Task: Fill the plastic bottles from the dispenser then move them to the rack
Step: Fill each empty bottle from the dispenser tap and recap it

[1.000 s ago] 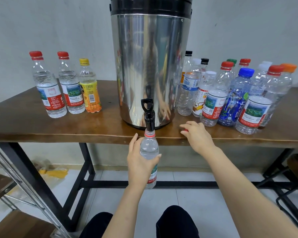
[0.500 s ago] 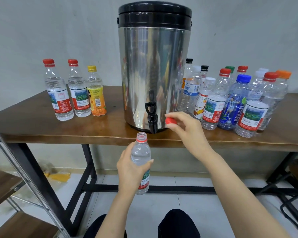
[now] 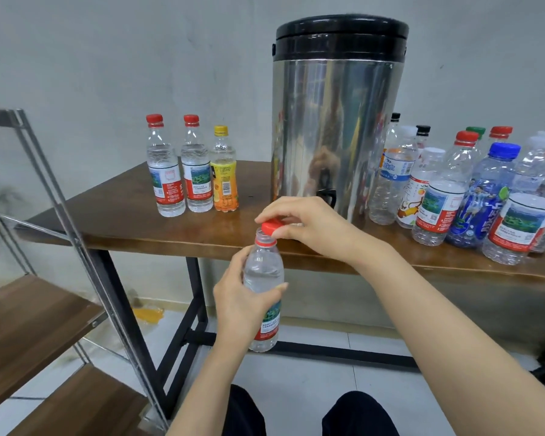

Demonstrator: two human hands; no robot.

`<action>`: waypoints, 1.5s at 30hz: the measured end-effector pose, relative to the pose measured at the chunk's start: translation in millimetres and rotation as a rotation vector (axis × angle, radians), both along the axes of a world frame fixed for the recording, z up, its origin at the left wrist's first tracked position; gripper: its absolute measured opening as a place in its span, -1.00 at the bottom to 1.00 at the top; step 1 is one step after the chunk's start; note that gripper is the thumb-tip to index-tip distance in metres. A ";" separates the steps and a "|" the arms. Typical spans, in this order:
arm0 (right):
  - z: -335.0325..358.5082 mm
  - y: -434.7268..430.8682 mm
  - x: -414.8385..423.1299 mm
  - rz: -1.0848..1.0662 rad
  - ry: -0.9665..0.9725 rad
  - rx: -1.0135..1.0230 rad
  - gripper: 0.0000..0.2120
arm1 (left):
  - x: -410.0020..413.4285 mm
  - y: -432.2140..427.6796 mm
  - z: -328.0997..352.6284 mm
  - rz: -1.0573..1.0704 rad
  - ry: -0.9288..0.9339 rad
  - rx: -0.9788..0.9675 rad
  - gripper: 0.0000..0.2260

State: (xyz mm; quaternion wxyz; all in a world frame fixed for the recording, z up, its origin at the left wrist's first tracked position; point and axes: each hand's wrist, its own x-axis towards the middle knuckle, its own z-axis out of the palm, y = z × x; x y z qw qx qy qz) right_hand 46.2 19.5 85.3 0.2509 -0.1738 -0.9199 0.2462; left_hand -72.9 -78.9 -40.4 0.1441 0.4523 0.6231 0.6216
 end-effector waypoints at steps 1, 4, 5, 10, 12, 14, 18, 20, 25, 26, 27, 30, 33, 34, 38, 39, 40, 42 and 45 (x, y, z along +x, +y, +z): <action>0.9 -0.5 -4.6 0.013 -0.008 -0.008 -0.72 | -3.2 -1.8 -0.2 0.006 0.003 0.000 -0.38; 3.7 -4.2 -16.3 0.043 -0.045 0.002 -0.71 | -11.1 -5.6 -0.4 0.024 0.011 -0.008 -0.39; 4.2 -5.5 -19.6 0.051 -0.057 0.001 -0.71 | -13.2 -6.6 -0.4 0.032 0.013 -0.009 -0.39; 3.3 -9.9 -34.2 0.053 -0.112 0.052 -0.72 | -22.2 -9.5 -0.6 0.066 0.035 -0.010 -0.38; 5.2 -10.3 -37.9 0.024 -0.142 0.063 -0.73 | -24.7 -10.8 -0.4 0.071 0.047 -0.009 -0.38; 7.1 -11.8 -40.8 -0.026 -0.175 0.083 -0.70 | -26.5 -11.7 -0.5 0.078 0.051 -0.006 -0.39; 3.5 -17.1 -45.2 -0.168 -0.252 0.211 -0.59 | -28.8 -13.6 -0.8 0.070 0.052 -0.010 -0.40; 4.4 -17.2 -44.4 -0.135 -0.213 0.146 -0.62 | -31.2 -15.2 -0.2 0.065 0.045 -0.008 -0.40; 8.1 -9.5 -43.9 0.030 -0.146 -0.074 -0.58 | -36.4 -16.8 1.5 0.060 0.022 -0.004 -0.41; 5.5 -8.2 -46.4 0.023 -0.116 -0.065 -0.60 | -37.0 -16.5 1.6 0.060 0.025 0.000 -0.41; 3.1 -7.3 -49.0 0.013 -0.075 -0.067 -0.63 | -37.5 -15.7 1.4 0.059 0.027 0.003 -0.41; -5.2 -5.7 -58.5 0.014 0.024 -0.094 -0.70 | -41.9 -12.7 -0.5 0.069 0.010 0.007 -0.41; -22.1 -1.8 -73.1 -0.057 0.120 0.019 -0.71 | -53.7 -9.4 -0.7 0.097 -0.016 0.006 -0.41; -29.9 1.0 -79.6 -0.115 0.161 0.079 -0.72 | -59.2 -8.3 1.1 0.112 -0.022 0.008 -0.40; -58.1 19.1 -114.4 -0.357 0.194 0.332 -0.76 | -86.2 -4.9 17.4 0.185 -0.029 0.040 -0.39; -63.0 23.5 -124.5 -0.393 0.127 0.357 -0.75 | -94.1 -4.1 22.6 0.203 -0.026 0.049 -0.40; -67.8 27.5 -134.3 -0.419 0.037 0.366 -0.73 | -102.1 -3.3 28.7 0.218 -0.020 0.061 -0.40; -79.1 34.8 -152.7 -0.448 -0.132 0.361 -0.69 | -120.4 0.6 41.4 0.254 0.013 0.094 -0.41; -92.7 42.4 -173.0 -0.492 -0.259 0.315 -0.63 | -149.3 10.6 63.7 0.322 0.054 0.141 -0.42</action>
